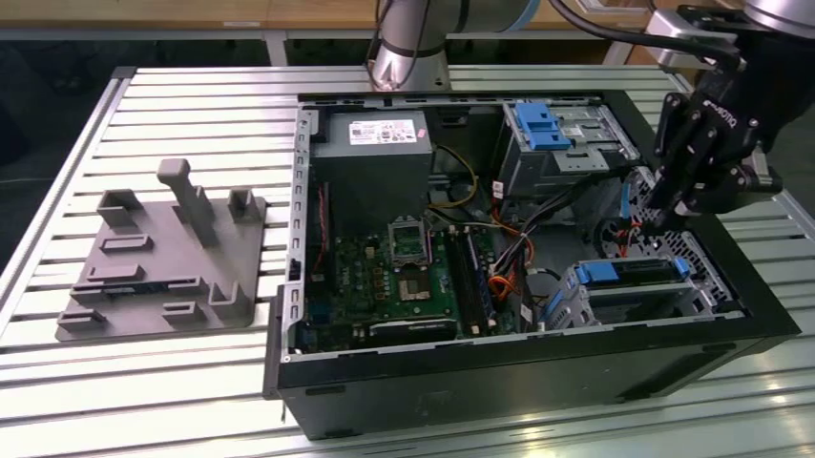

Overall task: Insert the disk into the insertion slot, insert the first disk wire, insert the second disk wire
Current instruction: 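Insert the first disk wire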

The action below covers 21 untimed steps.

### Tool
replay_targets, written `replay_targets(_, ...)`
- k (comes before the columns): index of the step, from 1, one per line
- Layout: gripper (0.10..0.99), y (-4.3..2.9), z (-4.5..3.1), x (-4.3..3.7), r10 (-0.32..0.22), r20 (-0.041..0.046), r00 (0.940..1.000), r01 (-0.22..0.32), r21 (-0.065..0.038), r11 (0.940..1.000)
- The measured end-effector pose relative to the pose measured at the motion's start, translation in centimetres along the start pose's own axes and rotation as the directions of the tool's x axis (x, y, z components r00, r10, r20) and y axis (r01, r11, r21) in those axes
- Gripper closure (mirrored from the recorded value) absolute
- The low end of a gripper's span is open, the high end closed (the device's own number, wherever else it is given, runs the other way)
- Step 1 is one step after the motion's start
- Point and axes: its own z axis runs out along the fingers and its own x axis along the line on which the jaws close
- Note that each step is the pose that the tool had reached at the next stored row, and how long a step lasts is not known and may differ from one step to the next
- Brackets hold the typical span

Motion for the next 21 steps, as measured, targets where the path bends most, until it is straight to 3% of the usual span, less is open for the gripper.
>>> replay_targets(7, 0.737, 0.11, 0.57, -0.28, -0.020, -0.0084, 0.9998, 0.020, 0.003, 0.9998)
replay_targets(11, 0.737, 0.11, 0.60, -0.24, -0.022, -0.0014, 0.9998, 0.022, 0.002, 0.9998)
replay_targets(21, 0.737, 0.14, 0.78, -0.17, -0.023, -0.0019, 0.9997, 0.023, 0.003, 0.9997)
